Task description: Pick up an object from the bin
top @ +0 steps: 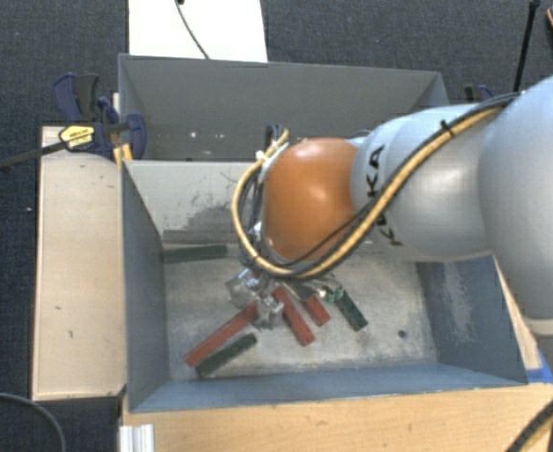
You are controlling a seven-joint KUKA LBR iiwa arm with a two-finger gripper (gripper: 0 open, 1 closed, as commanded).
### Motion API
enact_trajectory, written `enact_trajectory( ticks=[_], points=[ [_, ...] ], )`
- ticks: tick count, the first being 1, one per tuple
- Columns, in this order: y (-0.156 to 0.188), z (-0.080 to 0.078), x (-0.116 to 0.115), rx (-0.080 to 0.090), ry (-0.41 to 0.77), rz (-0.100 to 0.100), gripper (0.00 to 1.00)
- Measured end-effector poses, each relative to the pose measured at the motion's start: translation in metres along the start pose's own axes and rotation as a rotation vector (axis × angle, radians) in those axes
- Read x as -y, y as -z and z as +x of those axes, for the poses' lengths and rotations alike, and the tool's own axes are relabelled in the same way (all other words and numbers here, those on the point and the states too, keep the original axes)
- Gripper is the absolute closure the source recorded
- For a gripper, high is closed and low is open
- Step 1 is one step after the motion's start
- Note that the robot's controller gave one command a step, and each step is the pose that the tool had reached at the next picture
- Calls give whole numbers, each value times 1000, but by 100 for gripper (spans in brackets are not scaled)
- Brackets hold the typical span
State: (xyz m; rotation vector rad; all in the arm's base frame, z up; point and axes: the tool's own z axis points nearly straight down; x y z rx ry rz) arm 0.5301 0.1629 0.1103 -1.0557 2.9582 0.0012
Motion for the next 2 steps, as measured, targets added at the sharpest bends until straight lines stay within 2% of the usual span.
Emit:
enact_trajectory(
  ticks=[2],
  points=[
    [36, 1, -1, -5, -2, -3, 100]
  ],
)
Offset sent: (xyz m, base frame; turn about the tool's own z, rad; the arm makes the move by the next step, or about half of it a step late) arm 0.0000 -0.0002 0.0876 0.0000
